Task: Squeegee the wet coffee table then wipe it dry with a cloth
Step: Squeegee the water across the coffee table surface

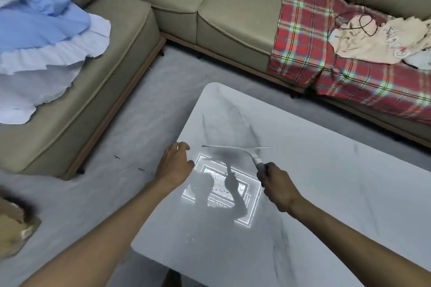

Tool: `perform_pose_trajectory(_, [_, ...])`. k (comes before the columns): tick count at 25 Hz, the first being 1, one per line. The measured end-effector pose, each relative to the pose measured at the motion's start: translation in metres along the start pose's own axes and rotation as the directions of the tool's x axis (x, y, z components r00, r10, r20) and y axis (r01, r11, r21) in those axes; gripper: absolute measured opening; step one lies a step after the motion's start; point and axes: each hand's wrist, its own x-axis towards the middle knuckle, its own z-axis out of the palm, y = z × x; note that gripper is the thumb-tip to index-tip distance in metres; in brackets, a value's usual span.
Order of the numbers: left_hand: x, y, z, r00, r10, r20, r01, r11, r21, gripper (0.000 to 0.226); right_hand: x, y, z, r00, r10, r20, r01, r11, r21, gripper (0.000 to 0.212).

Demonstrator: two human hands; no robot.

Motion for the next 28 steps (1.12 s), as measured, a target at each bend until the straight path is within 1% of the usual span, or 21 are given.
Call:
perform_pose_trajectory(3, [0.075,-0.039,0.034,0.999,0.032,0.038,-0.034,0.999,0.042,0.057,0.09,-0.033,0.017,0.983,-0.114,-0.146,0.095,0.987,-0.129,0.029])
perform_pose_trajectory(5, [0.104,-0.056,0.05,0.996,0.068,0.056,-0.071,0.996,0.058,0.063,0.149,-0.064,0.018,0.969,-0.164,-0.185,0.141,0.981,-0.131,0.033])
perform_pose_trajectory(6, [0.117,-0.064,0.059,0.994,0.076,0.077,-0.081,0.995,0.057,0.064,0.181,-0.079,0.022,0.968,-0.164,-0.189,0.144,0.983,-0.113,0.034])
perform_pose_trajectory(8, [0.134,-0.075,0.077,0.989,0.083,0.121,-0.084,0.996,0.006,0.061,0.233,-0.1,0.032,0.963,-0.155,-0.221,0.131,0.984,-0.118,0.03])
perform_pose_trajectory(10, [0.14,-0.079,0.091,0.984,0.074,0.161,-0.065,0.996,-0.064,0.057,0.265,-0.11,0.042,0.957,-0.147,-0.25,0.113,0.983,-0.146,0.024])
perform_pose_trajectory(12, [0.144,-0.079,0.099,0.98,0.074,0.183,-0.067,0.997,-0.044,0.057,0.283,-0.115,0.051,0.957,-0.148,-0.249,0.098,0.974,-0.202,0.023])
perform_pose_trajectory(15, [0.152,-0.076,0.102,0.969,0.034,0.246,-0.043,0.999,0.029,0.062,0.286,-0.107,0.061,0.96,-0.166,-0.227,0.089,0.945,-0.316,0.036])
perform_pose_trajectory(17, [0.155,-0.073,0.103,0.956,0.011,0.295,-0.032,0.997,0.068,0.065,0.271,-0.091,0.068,0.958,-0.202,-0.202,0.109,0.912,-0.396,0.042])
perform_pose_trajectory(20, [0.156,-0.07,0.098,0.935,-0.01,0.355,-0.032,0.993,0.111,0.068,0.227,-0.052,0.074,0.965,-0.226,-0.135,0.146,0.888,-0.437,0.05])
perform_pose_trajectory(22, [0.157,-0.068,0.092,0.923,-0.022,0.385,-0.023,0.994,0.111,0.067,0.191,-0.027,0.072,0.978,-0.189,-0.088,0.13,0.885,-0.447,0.053])
perform_pose_trajectory(25, [0.159,-0.063,0.081,0.906,-0.043,0.421,0.006,0.996,0.088,0.063,0.149,-0.006,0.056,0.996,-0.092,-0.012,0.076,0.883,-0.462,0.049])
perform_pose_trajectory(26, [0.159,-0.062,0.079,0.9,-0.047,0.434,0.014,0.997,0.079,0.062,0.144,-0.007,0.048,0.996,-0.089,-0.003,0.077,0.875,-0.478,0.046])
perform_pose_trajectory(28, [0.159,-0.059,0.077,0.891,-0.052,0.451,0.024,0.997,0.068,0.06,0.157,-0.013,0.03,0.988,-0.142,-0.057,0.096,0.867,-0.488,0.043])
